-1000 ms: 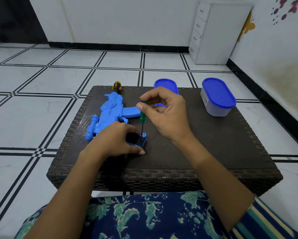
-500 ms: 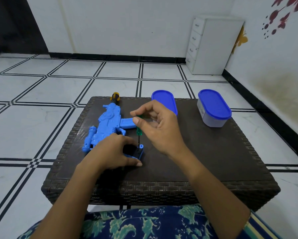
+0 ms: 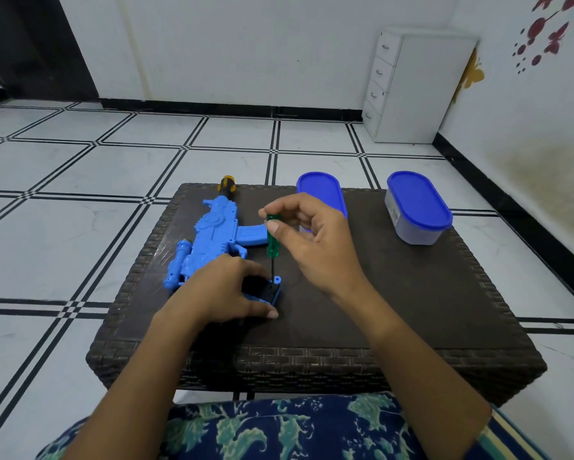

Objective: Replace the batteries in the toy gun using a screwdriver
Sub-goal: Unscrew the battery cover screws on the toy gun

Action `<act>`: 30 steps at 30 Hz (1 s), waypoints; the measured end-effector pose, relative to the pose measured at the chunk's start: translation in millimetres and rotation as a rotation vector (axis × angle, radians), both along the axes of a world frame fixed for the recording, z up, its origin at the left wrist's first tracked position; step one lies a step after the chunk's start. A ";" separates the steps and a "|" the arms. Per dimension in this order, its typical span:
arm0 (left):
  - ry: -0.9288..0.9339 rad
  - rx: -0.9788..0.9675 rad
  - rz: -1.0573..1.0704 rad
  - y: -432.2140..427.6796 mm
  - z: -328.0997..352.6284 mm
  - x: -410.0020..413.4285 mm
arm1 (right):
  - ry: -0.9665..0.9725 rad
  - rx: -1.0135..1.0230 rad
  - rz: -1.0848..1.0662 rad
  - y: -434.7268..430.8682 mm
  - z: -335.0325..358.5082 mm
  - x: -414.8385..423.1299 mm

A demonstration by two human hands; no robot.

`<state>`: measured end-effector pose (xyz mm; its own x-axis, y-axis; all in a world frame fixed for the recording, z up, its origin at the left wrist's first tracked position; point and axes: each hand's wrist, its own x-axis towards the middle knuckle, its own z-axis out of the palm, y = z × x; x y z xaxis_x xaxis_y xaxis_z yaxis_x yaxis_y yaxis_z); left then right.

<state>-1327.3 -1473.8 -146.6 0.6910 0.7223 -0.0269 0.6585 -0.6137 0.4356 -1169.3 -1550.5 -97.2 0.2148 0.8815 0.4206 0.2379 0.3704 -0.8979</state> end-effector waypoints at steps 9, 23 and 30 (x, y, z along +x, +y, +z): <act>0.001 -0.004 -0.003 -0.7 -1.0 -1.5 | -0.019 0.022 -0.062 0.2 3.6 0.1; -0.009 -0.015 0.002 -0.1 -2.2 -0.8 | 0.023 -0.019 0.002 1.7 0.5 -1.6; -0.013 -0.016 -0.004 -0.2 -0.2 0.9 | -0.231 -0.155 0.006 2.3 -8.6 2.2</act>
